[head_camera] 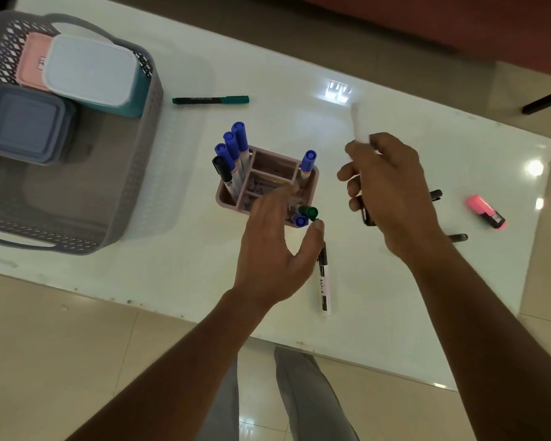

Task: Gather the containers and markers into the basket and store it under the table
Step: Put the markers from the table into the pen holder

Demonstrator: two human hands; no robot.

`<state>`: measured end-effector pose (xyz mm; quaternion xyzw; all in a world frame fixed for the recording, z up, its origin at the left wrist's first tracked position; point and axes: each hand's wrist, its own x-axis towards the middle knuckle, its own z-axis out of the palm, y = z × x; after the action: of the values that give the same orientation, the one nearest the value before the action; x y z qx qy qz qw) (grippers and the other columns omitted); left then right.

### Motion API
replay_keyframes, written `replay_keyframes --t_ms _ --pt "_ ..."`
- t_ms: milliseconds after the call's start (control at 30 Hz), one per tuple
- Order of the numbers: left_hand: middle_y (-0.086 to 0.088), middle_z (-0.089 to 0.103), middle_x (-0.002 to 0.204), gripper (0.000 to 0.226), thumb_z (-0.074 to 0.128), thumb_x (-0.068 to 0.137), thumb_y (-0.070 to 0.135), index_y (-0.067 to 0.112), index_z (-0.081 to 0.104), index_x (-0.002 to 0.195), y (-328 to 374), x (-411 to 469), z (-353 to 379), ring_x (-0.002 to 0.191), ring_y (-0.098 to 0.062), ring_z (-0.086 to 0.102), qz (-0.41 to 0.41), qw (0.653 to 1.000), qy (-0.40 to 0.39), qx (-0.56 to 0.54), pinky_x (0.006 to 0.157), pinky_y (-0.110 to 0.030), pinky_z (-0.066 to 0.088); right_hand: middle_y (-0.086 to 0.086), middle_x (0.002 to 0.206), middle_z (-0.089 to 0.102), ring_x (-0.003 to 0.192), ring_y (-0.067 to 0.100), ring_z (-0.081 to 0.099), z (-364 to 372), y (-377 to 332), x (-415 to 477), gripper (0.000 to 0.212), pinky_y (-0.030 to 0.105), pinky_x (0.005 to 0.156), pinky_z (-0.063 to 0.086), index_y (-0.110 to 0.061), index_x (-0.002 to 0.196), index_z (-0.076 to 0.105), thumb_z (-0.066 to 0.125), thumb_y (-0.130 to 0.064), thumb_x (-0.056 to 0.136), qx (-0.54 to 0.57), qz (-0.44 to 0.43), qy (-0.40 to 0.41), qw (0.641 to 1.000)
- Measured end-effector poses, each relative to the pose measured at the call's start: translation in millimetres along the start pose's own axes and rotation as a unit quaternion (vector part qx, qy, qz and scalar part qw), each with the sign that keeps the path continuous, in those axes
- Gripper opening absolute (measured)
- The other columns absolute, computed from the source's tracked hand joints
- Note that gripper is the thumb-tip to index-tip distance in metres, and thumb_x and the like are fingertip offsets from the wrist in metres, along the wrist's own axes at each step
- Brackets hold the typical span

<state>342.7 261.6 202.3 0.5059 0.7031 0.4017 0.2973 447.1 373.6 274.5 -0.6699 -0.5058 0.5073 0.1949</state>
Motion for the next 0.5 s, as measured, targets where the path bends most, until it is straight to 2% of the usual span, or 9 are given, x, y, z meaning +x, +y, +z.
replay_keyframes --t_ms 67,100,167,200,267,300,400,467,500 --pt "-0.005 0.058 0.129 0.046 0.051 0.09 0.034 0.009 0.049 0.129 -3.9 1.3 -1.8 0.117 -0.017 0.054 -0.006 1.0 0.009 -0.028 0.093 -0.034 0.052 0.004 0.079 0.066 0.063 0.015 0.056 -5.5 0.2 -4.1 0.013 0.032 0.055 0.052 -0.017 0.102 0.057 0.044 -0.018 0.099 0.127 0.082 -0.04 0.988" --pt "-0.004 0.057 0.13 0.045 0.048 0.091 0.032 0.009 0.05 0.129 -5.0 2.7 -2.5 0.119 -0.017 0.053 -0.019 0.999 0.01 -0.044 0.094 -0.031 0.051 0.005 0.083 0.067 0.062 0.016 0.057 -10.1 0.8 -5.7 0.013 0.03 0.052 0.051 -0.018 0.105 0.055 0.044 -0.015 0.098 0.123 0.109 -0.063 0.984" --pt "0.0 0.056 0.132 0.042 0.045 0.092 0.027 0.011 0.05 0.13 -6.6 6.5 -3.3 0.12 -0.015 0.053 -0.046 0.997 0.011 -0.066 0.094 -0.022 0.048 0.006 0.088 0.07 0.05 0.01 0.058 -20.1 -0.9 -9.4 0.016 0.02 0.043 0.044 -0.019 0.108 0.054 0.052 -0.011 0.094 -0.002 0.135 -0.108 0.985" --pt "0.001 0.056 0.132 0.039 0.044 0.092 0.023 0.011 0.051 0.129 -7.7 8.5 -3.6 0.119 -0.012 0.053 -0.055 0.996 0.012 -0.073 0.094 -0.019 0.048 0.007 0.083 0.07 0.041 0.005 0.055 -23.6 -2.6 -10.3 0.018 0.015 0.037 0.039 -0.018 0.108 0.056 0.056 -0.01 0.091 -0.086 0.129 -0.126 0.98" --pt "0.005 0.057 0.127 0.037 0.043 0.091 0.014 0.009 0.053 0.126 -10.0 13.1 -3.9 0.115 -0.005 0.053 -0.068 0.994 0.015 -0.09 0.092 -0.017 0.049 0.005 0.07 0.066 0.032 0.002 0.05 -24.8 -8.5 -10.0 0.018 0.011 0.031 0.033 -0.015 0.105 0.064 0.062 -0.011 0.088 -0.203 0.081 -0.15 0.964" --pt "0.005 0.056 0.125 0.038 0.042 0.09 0.011 0.007 0.053 0.126 -11.1 15.3 -3.7 0.113 -0.002 0.053 -0.073 0.992 0.016 -0.102 0.092 -0.017 0.05 0.005 0.068 0.066 0.033 0.002 0.052 -22.7 -12.4 -8.7 0.017 0.013 0.031 0.036 -0.015 0.104 0.067 0.063 -0.012 0.087 -0.241 0.052 -0.157 0.956" --pt "0.001 0.054 0.13 0.042 0.04 0.09 0.01 0.005 0.053 0.129 -15.0 20.5 -0.1 0.117 -0.008 0.055 -0.081 0.988 0.016 -0.134 0.094 -0.031 0.055 0.011 0.071 0.071 0.052 0.014 0.065 -9.8 -25.3 -1.0 0.016 0.026 0.053 0.055 -0.009 0.1 0.071 0.063 -0.016 0.088 -0.31 0.013 -0.177 0.934" --pt "0.0 0.053 0.132 0.044 0.039 0.091 0.012 0.006 0.052 0.132 -14.8 21.9 3.4 0.119 -0.012 0.054 -0.082 0.986 0.008 -0.145 0.095 -0.037 0.055 0.013 0.077 0.072 0.066 0.022 0.071 1.0 -31.6 6.7 0.017 0.032 0.068 0.058 -0.004 0.098 0.069 0.062 -0.017 0.089 -0.331 0.017 -0.193 0.923" --pt "0.003 0.053 0.131 0.045 0.039 0.091 0.012 0.007 0.051 0.134 -13.7 22.4 4.7 0.119 -0.01 0.054 -0.079 0.986 0.002 -0.146 0.095 -0.036 0.055 0.012 0.078 0.072 0.07 0.023 0.073 6.0 -34.2 10.3 0.015 0.033 0.07 0.058 -0.003 0.097 0.067 0.062 -0.015 0.089 -0.336 0.025 -0.199 0.92"
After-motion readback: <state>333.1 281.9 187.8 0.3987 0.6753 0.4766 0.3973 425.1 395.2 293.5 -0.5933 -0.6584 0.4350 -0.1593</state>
